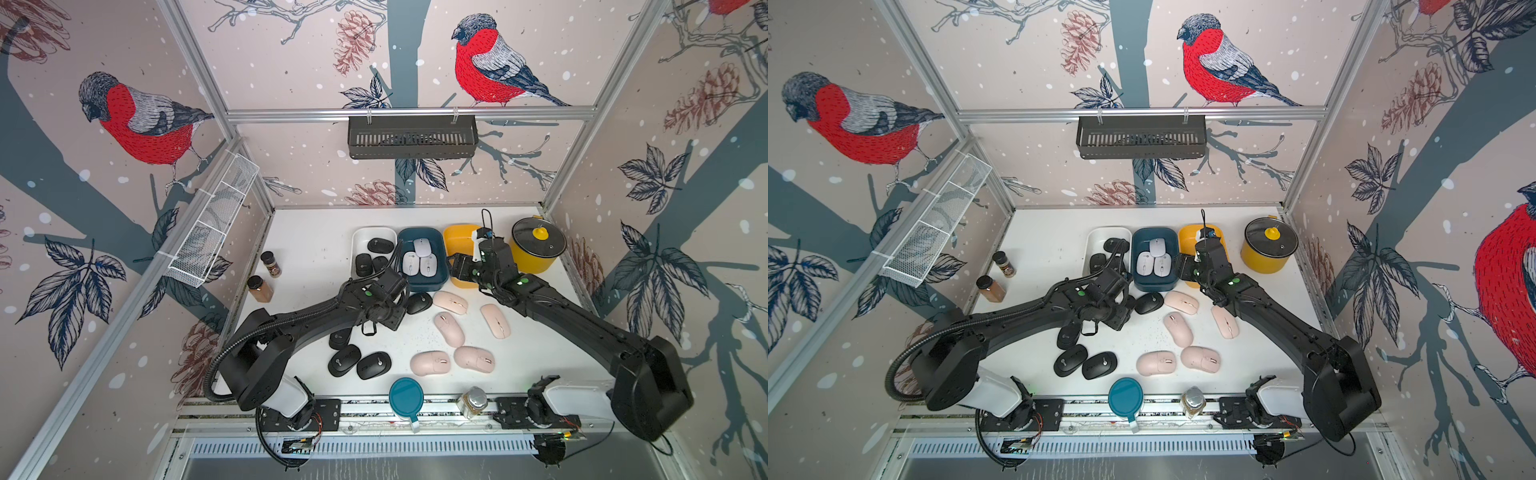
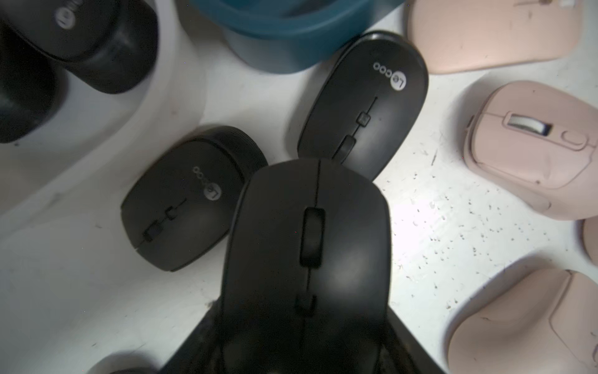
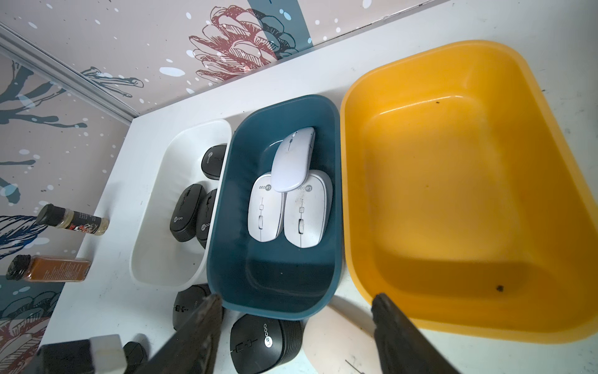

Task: Place the mice by color into the storage box
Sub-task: Pick up the mouse from the center of the board, then place the mouse in the storage box.

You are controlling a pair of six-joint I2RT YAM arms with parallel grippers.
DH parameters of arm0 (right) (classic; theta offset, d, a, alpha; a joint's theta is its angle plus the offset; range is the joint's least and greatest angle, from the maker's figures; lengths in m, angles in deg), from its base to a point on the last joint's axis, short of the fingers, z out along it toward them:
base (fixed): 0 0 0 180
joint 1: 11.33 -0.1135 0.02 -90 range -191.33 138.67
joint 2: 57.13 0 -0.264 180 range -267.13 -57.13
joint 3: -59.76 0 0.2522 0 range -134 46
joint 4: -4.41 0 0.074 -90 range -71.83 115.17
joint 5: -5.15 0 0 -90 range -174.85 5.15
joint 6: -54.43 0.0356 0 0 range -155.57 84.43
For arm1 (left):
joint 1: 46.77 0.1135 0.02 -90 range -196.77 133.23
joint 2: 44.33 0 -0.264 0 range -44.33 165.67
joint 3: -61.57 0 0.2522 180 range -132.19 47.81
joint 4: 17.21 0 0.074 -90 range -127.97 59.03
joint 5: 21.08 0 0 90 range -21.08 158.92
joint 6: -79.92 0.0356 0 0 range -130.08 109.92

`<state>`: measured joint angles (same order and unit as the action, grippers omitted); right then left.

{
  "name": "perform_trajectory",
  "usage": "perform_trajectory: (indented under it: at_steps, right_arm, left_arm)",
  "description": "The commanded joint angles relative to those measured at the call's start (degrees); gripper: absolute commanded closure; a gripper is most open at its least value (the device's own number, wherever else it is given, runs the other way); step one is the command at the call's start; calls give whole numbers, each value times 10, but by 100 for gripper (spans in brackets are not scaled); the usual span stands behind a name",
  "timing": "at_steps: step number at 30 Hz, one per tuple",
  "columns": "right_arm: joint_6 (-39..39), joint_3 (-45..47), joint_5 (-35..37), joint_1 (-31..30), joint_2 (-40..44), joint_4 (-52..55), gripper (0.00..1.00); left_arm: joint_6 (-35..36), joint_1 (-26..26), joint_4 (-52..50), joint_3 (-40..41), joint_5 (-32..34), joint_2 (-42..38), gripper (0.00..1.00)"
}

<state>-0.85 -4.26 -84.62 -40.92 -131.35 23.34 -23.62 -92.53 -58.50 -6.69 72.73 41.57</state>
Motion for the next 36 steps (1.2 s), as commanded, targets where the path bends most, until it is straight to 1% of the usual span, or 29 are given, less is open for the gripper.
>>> perform_trajectory:
  at_steps: [1,3,4,9,15,19,22,29,33,36]
  right_arm:
    - [9,-3,4,-1,7,-2,26]
    - [8,-3,6,-1,10,0,26]
    - [8,-3,7,-1,12,1,26]
    - [5,-6,13,0,16,9,26]
    - [3,-10,19,0,22,12,26]
    - [2,-16,19,0,20,13,26]
    - [0,-20,17,0,16,15,26]
    - [0,-22,18,0,11,14,26]
    - [-1,-24,19,1,8,14,26]
    - [-1,-22,22,1,7,12,26]
  left_arm:
    - [-30,-1,-15,-17,40,-14,48]
    - [-37,-1,-24,-24,56,-18,47]
    - [-38,-1,-29,-47,60,-18,47]
    - [-41,3,-42,-105,84,-17,47]
    - [-47,19,-44,-176,108,-4,47]
    - [-50,36,-37,-214,112,12,47]
    - [-57,57,-23,-220,106,19,47]
    - [-57,91,16,-222,118,41,47]
    - [-60,115,29,-221,124,63,46]
    - [-74,139,45,-219,113,84,46]
